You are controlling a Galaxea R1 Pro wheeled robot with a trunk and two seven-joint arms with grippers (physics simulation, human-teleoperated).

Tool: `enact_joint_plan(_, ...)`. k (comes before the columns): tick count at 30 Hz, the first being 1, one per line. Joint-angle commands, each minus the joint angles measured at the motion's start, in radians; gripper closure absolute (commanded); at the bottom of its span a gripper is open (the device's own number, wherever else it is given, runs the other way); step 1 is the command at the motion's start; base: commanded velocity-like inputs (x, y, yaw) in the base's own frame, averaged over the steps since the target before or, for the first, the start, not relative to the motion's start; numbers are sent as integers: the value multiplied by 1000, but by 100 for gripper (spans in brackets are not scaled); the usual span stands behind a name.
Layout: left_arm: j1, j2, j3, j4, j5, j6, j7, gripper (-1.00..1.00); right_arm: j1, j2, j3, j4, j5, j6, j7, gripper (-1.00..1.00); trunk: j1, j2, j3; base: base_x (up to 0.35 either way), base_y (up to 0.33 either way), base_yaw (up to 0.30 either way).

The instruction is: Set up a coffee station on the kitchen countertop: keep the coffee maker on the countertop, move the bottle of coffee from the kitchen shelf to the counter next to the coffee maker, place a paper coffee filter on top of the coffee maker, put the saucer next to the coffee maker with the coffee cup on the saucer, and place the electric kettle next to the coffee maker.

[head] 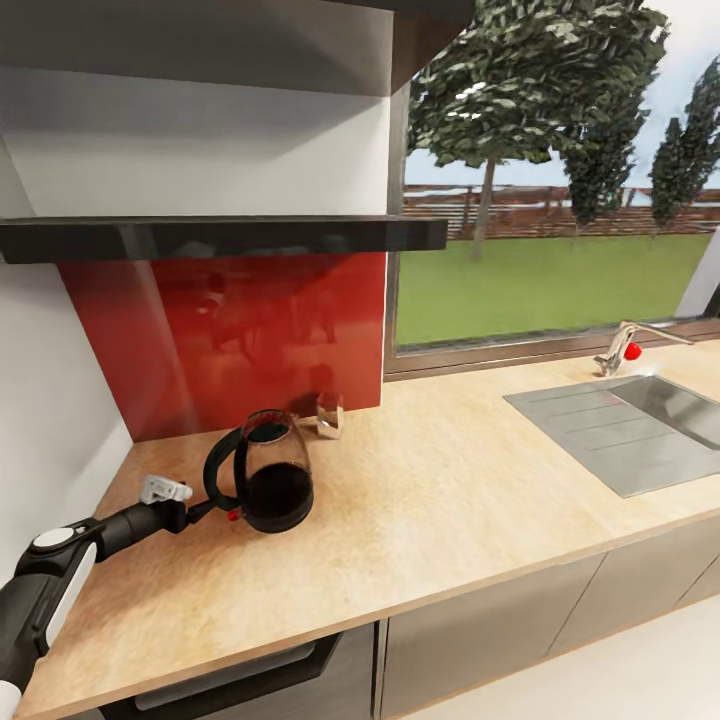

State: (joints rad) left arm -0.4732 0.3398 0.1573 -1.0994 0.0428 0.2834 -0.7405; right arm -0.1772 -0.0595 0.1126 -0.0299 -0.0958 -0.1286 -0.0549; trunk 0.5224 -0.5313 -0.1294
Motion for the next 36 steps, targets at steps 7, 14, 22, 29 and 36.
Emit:
enact_joint_plan(7,-1,-4,-3,-3,6,11,-5,-100,-1,0,9,1,-10,-3,-2,-100,0,-2,-2,0,0,0)
enact_joint_plan(14,-1,-10,-2,-4,7,21,-7,-100,-1,0,9,1,-10,-3,-2,-100,0,-2,-2,100,0,0)
enact_joint_plan(22,-1,-11,-2,-4,8,21,-8,-100,-1,0,9,1,-9,-3,-2,-100,0,-2,-2,35,-1,0)
enact_joint_plan(29,-1,-11,-2,-5,8,19,-10,-100,-1,0,9,1,-9,-3,-2,-100,0,-2,-2,60,-54,0)
enact_joint_plan(36,-1,-11,-7,-5,8,24,-10,100,-1,0,9,1,-9,-3,-2,-100,0,-2,-2,3,-2,0)
